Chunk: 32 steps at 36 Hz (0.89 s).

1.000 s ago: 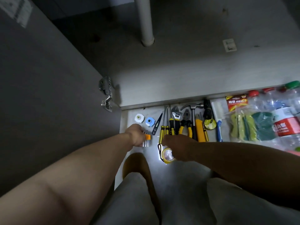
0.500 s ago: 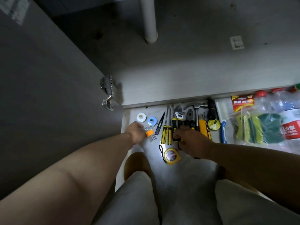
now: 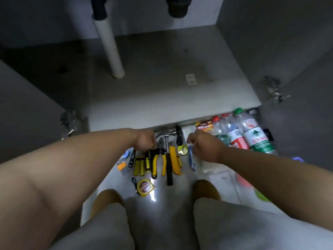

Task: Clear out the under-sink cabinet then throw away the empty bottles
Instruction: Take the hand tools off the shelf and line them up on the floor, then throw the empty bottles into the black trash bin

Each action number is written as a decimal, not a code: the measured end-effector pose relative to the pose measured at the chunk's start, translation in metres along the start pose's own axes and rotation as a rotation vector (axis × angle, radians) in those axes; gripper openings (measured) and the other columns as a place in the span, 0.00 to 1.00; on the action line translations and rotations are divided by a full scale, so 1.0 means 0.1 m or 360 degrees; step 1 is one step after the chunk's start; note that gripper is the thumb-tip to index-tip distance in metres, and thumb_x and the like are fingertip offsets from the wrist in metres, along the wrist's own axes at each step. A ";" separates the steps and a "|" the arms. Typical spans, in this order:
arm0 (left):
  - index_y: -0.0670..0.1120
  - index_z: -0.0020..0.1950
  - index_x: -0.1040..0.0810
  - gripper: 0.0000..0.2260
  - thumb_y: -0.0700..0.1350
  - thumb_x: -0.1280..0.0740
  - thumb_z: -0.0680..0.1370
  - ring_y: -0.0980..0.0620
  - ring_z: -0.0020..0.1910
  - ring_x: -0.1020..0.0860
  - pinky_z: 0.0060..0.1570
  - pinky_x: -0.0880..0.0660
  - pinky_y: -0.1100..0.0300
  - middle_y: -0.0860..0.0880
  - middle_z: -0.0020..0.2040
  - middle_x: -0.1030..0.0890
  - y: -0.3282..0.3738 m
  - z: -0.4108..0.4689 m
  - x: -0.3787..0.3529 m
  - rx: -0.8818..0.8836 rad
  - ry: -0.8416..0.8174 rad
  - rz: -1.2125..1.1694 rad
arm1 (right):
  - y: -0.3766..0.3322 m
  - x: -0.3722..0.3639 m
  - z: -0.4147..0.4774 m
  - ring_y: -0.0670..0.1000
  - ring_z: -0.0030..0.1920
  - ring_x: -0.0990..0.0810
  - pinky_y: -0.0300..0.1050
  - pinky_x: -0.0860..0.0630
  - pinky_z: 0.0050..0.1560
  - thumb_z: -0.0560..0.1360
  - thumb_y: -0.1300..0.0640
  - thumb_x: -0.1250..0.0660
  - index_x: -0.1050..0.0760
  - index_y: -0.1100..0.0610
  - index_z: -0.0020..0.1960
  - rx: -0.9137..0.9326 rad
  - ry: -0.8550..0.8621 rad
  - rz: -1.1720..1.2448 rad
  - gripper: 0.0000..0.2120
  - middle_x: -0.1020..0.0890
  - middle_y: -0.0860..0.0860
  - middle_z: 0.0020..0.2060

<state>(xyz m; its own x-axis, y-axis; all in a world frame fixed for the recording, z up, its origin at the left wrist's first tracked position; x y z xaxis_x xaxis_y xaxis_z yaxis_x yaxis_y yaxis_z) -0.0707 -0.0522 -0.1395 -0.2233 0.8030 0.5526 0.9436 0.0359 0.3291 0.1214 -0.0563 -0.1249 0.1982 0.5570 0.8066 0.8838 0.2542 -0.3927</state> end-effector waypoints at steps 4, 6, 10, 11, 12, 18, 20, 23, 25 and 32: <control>0.41 0.57 0.17 0.11 0.45 0.34 0.80 0.42 0.56 0.18 0.55 0.22 0.54 0.42 0.56 0.16 0.81 0.03 0.31 -0.0211 0.0161 0.0098 | 0.45 0.51 -0.40 0.57 0.60 0.24 0.45 0.28 0.61 0.73 0.60 0.32 0.23 0.56 0.61 -0.0219 0.0215 0.0005 0.16 0.25 0.57 0.61; 0.42 0.62 0.19 0.12 0.45 0.34 0.81 0.44 0.60 0.20 0.55 0.26 0.59 0.44 0.61 0.19 1.27 0.00 0.39 -0.0334 0.0240 0.0074 | 0.75 0.76 -0.66 0.57 0.63 0.27 0.45 0.29 0.62 0.73 0.59 0.32 0.24 0.55 0.61 -0.0386 0.0379 0.0047 0.17 0.26 0.57 0.62; 0.43 0.64 0.20 0.12 0.44 0.34 0.82 0.45 0.58 0.21 0.50 0.29 0.62 0.44 0.61 0.20 1.87 -0.03 0.26 -0.0457 0.0181 -0.0031 | 1.32 0.99 -1.08 0.60 0.66 0.28 0.47 0.29 0.63 0.74 0.58 0.33 0.28 0.55 0.67 -0.0800 0.0526 0.0166 0.22 0.30 0.59 0.68; 0.42 0.62 0.20 0.11 0.43 0.35 0.82 0.45 0.56 0.20 0.49 0.28 0.60 0.43 0.60 0.20 1.97 -0.03 0.20 -0.0471 0.0142 -0.0084 | 1.44 0.97 -1.14 0.61 0.67 0.29 0.48 0.29 0.65 0.74 0.57 0.32 0.31 0.57 0.70 -0.0887 0.0501 0.0184 0.25 0.32 0.61 0.69; 0.41 0.60 0.19 0.10 0.42 0.34 0.81 0.45 0.52 0.20 0.47 0.26 0.60 0.43 0.57 0.19 2.05 -0.02 0.14 -0.0484 0.0112 -0.0133 | 1.54 0.95 -1.18 0.63 0.69 0.30 0.50 0.30 0.67 0.74 0.56 0.31 0.34 0.57 0.72 -0.0957 0.0465 0.0193 0.29 0.32 0.62 0.70; 0.42 0.52 0.19 0.06 0.39 0.37 0.82 0.49 0.42 0.26 0.35 0.30 0.62 0.44 0.46 0.23 2.26 0.08 -0.20 -0.0434 -0.0057 -0.0439 | 1.84 0.66 -1.15 0.64 0.68 0.28 0.56 0.28 0.67 0.74 0.51 0.27 0.44 0.60 0.76 -0.1229 0.0320 0.0274 0.39 0.30 0.64 0.68; 0.41 0.54 0.20 0.07 0.38 0.37 0.82 0.48 0.43 0.26 0.37 0.29 0.60 0.43 0.46 0.24 2.28 0.13 -0.27 -0.0404 -0.0101 -0.0516 | 1.88 0.57 -1.11 0.63 0.66 0.26 0.56 0.26 0.65 0.74 0.48 0.27 0.47 0.59 0.77 -0.1278 0.0279 0.0176 0.42 0.28 0.62 0.67; 0.38 0.57 0.19 0.09 0.40 0.35 0.81 0.51 0.43 0.21 0.42 0.25 0.57 0.43 0.47 0.20 2.27 0.22 -0.27 -0.0330 -0.0062 -0.0641 | 1.94 0.49 -1.08 0.61 0.65 0.24 0.57 0.24 0.62 0.75 0.48 0.29 0.49 0.58 0.78 -0.1336 0.0293 0.0098 0.42 0.26 0.60 0.67; 0.39 0.55 0.19 0.08 0.41 0.34 0.81 0.50 0.44 0.20 0.44 0.23 0.57 0.42 0.47 0.18 2.26 0.29 -0.26 -0.0259 -0.0018 -0.0772 | 1.95 0.48 -1.06 0.61 0.65 0.24 0.58 0.24 0.63 0.74 0.47 0.28 0.47 0.58 0.78 -0.1329 0.0312 0.0110 0.42 0.26 0.60 0.67; 0.46 0.67 0.26 0.21 0.55 0.29 0.78 0.45 0.61 0.21 0.61 0.22 0.48 0.45 0.62 0.20 2.32 0.32 -0.27 -0.0180 -0.0122 -0.1274 | 1.71 0.66 -1.02 0.55 0.48 0.17 0.46 0.22 0.42 0.68 0.46 0.23 0.33 0.55 0.66 -0.1041 0.0699 0.0901 0.33 0.18 0.54 0.52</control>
<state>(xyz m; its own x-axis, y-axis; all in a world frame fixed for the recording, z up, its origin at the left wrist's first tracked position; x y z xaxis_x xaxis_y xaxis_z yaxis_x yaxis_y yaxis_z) 0.1616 -0.0461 -0.1025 -0.7988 0.5982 0.0642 0.4737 0.5596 0.6801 0.3292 -0.0569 -0.0940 0.6899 0.0830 0.7191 0.6437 -0.5248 -0.5570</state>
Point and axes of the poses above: each hand's wrist, its own z-axis towards the middle knuckle, its own x-axis out of the back of the hand, y = z × x, the point moved 9 cm from there along z, towards the middle knuckle
